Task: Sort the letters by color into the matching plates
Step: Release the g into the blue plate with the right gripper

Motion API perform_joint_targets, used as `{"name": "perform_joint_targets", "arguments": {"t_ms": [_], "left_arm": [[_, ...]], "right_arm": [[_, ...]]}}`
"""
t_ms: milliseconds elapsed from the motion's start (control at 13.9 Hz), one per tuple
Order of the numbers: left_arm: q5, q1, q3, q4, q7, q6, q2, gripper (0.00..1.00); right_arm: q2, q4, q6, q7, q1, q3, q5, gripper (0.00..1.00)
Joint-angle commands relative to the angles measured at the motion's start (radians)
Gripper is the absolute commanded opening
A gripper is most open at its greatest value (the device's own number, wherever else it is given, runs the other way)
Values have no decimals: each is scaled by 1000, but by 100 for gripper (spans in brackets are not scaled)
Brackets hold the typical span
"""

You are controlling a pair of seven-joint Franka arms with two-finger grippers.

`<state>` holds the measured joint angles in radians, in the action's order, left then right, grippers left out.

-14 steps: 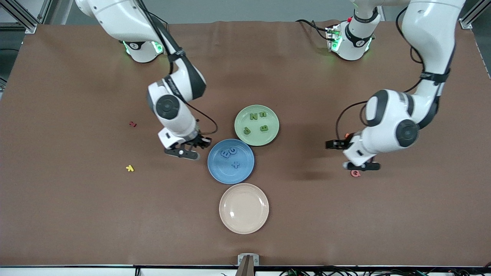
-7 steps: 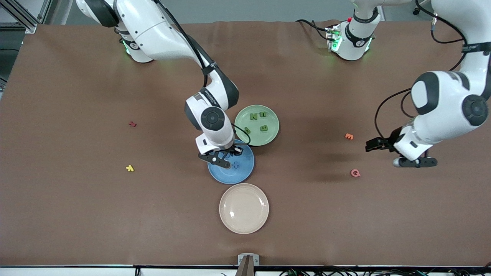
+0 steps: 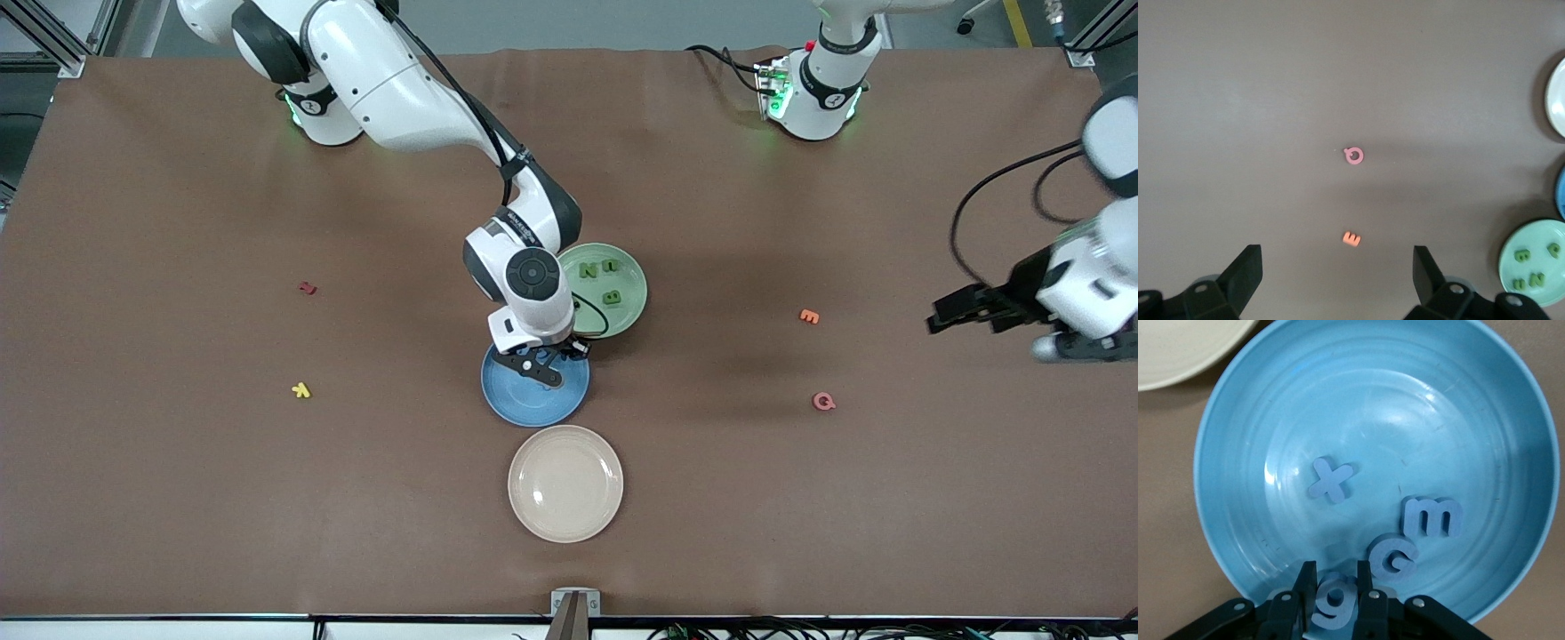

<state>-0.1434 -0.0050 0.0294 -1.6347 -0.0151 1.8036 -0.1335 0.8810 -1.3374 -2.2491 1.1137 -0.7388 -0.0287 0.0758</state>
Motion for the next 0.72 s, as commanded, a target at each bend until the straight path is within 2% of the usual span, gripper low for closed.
{"name": "perform_joint_targets", "arguments": {"t_ms": [0, 72, 144, 215, 287, 646], "left_arm": [[33, 0, 0, 42, -3, -63, 44, 100], [39, 0, -2, 42, -2, -64, 63, 99], [39, 0, -2, 41, -2, -66, 87, 100], [39, 0, -3, 44, -2, -82, 104, 100], [39, 0, -5, 45, 0, -95, 115, 100], [44, 0, -8, 45, -2, -99, 135, 100]], "right_arm": [[16, 38, 20, 18, -11, -11, 7, 0], [16, 40, 22, 17, -10, -11, 4, 5], [16, 40, 22, 15, -8, -13, 4, 21], [16, 41, 22, 17, -7, -14, 2, 54], [16, 43, 22, 18, -7, -14, 1, 100], [9, 84, 74, 5, 9, -17, -2, 100]]}}
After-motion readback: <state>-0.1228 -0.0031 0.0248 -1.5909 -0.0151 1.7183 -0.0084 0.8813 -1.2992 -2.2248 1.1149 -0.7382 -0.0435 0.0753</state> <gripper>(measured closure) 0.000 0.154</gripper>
